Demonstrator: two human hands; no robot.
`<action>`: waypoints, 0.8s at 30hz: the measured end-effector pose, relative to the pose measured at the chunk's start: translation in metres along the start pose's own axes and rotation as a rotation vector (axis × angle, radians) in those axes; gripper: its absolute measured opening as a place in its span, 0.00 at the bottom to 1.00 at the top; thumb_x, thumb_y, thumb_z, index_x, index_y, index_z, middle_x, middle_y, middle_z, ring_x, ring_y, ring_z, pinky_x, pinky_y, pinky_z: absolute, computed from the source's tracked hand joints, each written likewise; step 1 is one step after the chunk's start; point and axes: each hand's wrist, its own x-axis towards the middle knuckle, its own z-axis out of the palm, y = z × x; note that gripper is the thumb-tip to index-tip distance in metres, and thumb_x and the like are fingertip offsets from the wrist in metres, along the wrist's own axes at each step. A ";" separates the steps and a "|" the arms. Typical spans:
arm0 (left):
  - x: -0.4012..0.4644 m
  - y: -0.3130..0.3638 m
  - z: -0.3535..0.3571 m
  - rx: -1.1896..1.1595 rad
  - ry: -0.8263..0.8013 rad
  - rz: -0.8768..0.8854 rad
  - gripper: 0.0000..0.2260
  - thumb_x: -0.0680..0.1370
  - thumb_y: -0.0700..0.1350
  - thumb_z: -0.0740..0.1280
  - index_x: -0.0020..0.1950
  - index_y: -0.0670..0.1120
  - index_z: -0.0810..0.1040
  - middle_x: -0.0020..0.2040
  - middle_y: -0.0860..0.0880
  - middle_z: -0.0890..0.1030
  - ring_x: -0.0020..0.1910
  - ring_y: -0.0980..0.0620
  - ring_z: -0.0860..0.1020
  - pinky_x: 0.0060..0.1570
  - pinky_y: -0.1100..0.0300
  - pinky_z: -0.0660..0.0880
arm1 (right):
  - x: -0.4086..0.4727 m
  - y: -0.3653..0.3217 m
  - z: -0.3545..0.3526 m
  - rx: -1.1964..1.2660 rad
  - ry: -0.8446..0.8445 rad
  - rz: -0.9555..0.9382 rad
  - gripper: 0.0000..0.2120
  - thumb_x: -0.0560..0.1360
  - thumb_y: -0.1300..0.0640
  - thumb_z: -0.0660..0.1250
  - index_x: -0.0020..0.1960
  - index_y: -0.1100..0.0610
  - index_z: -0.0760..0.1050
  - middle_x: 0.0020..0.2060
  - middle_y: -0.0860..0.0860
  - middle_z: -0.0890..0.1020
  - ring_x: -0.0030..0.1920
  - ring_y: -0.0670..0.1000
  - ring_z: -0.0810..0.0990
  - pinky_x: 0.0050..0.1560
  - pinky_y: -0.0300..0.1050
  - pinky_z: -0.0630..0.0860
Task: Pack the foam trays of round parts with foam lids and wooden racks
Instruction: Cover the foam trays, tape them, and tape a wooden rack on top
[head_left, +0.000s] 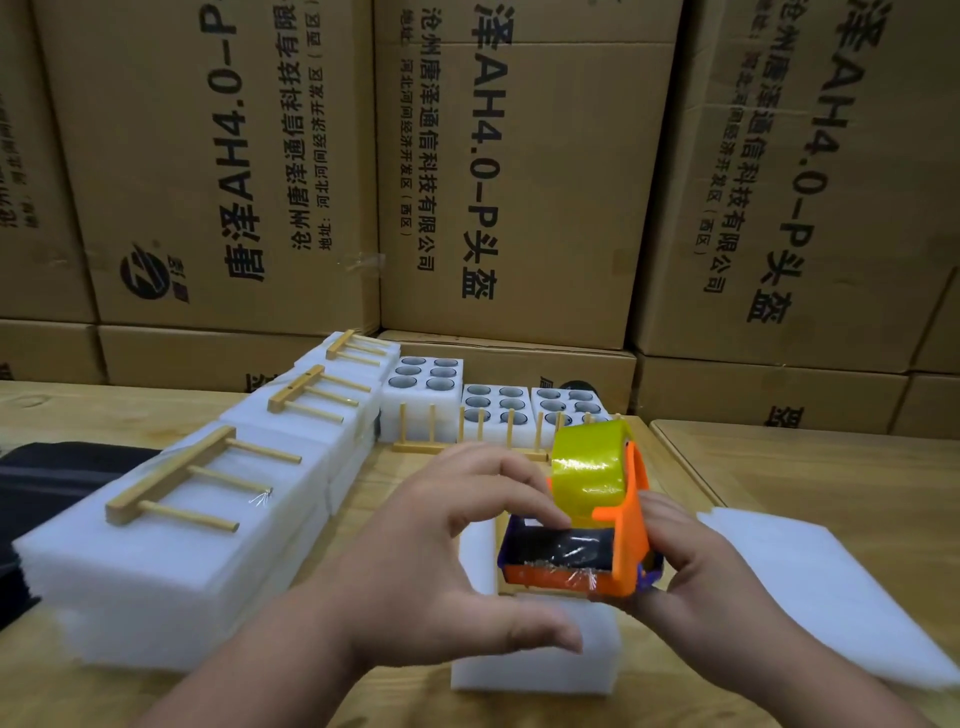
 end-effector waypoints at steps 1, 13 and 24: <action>0.000 0.000 0.001 0.063 0.013 0.033 0.20 0.66 0.59 0.81 0.55 0.55 0.85 0.56 0.58 0.80 0.61 0.49 0.78 0.59 0.56 0.75 | 0.000 0.001 0.000 -0.002 0.001 -0.004 0.27 0.62 0.33 0.74 0.60 0.36 0.79 0.60 0.30 0.78 0.66 0.37 0.72 0.66 0.47 0.74; 0.000 -0.009 0.000 0.173 0.097 0.077 0.07 0.78 0.53 0.72 0.50 0.53 0.88 0.47 0.59 0.83 0.52 0.54 0.81 0.52 0.46 0.76 | 0.002 0.011 0.004 -0.039 -0.045 0.029 0.23 0.62 0.33 0.74 0.56 0.34 0.80 0.58 0.29 0.77 0.64 0.36 0.71 0.63 0.44 0.73; -0.005 -0.013 0.014 0.254 0.221 0.090 0.07 0.78 0.51 0.71 0.50 0.51 0.88 0.48 0.59 0.83 0.49 0.57 0.81 0.47 0.51 0.77 | 0.005 0.009 0.007 -0.002 -0.062 0.001 0.20 0.64 0.39 0.76 0.56 0.34 0.81 0.55 0.32 0.80 0.58 0.36 0.75 0.52 0.24 0.69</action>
